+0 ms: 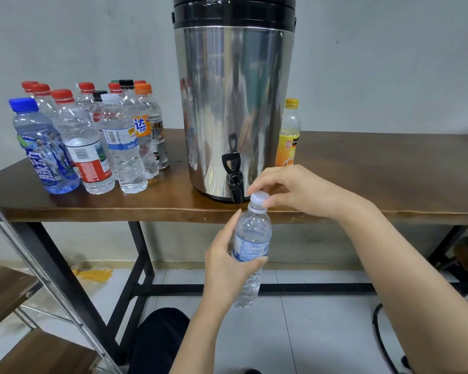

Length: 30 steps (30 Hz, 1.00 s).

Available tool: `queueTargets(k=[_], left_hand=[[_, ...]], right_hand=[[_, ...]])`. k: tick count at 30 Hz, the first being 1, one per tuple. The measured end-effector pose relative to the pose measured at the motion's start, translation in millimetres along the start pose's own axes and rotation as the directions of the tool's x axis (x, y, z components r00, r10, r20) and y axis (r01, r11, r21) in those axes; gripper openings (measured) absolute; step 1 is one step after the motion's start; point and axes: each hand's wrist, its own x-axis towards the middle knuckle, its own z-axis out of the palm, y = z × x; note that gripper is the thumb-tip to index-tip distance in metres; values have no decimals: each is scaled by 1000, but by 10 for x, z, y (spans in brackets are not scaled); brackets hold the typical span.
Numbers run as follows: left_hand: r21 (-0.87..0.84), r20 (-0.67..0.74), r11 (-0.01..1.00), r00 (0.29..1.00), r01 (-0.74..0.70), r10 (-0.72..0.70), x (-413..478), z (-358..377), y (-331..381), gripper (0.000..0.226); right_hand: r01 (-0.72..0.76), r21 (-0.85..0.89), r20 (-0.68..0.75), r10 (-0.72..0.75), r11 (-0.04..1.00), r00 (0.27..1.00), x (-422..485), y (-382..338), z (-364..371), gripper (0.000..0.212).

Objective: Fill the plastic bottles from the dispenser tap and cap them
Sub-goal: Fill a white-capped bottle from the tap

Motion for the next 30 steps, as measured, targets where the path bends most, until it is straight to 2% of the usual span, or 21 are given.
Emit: queueTargets(k=[5,9,13,17,21,25,27,30], left_hand=[[18,-11,1000,1000,-11,12,-18,-69,11,93],[34,-29,999,999,-29,30,-28,-119,21,93],[33,-11,998,999,-47,48,-28,-177,35,92],[1,-57,1000,998,-30,30,-29,-257,30,92],[-5,-97,1000,995,-29,29,-31,-331,25,93],[-24,-136,1000,991,-16,12,-35,-420,12,94],[-28,-181,999,983,-34,28,-8,-492,55,95],[-63,-287,995,956,-82,60,126,-670,157,95]], right_hand=[[-5,-22,11,5,1000,1000,37,-65,54,31],[-65,-69,-13,64,995,998,80,-133,93,22],[-139,-180,-86,125,974,988,91,-215,151,31],[-73,-96,-65,67,993,996,96,-295,165,29],[-41,-39,-177,33,998,984,195,-330,272,22],[-34,-42,-215,24,999,976,268,-312,386,28],[19,-67,-356,-42,998,933,275,-281,458,32],[151,-156,-630,-216,976,746,309,-234,569,21]])
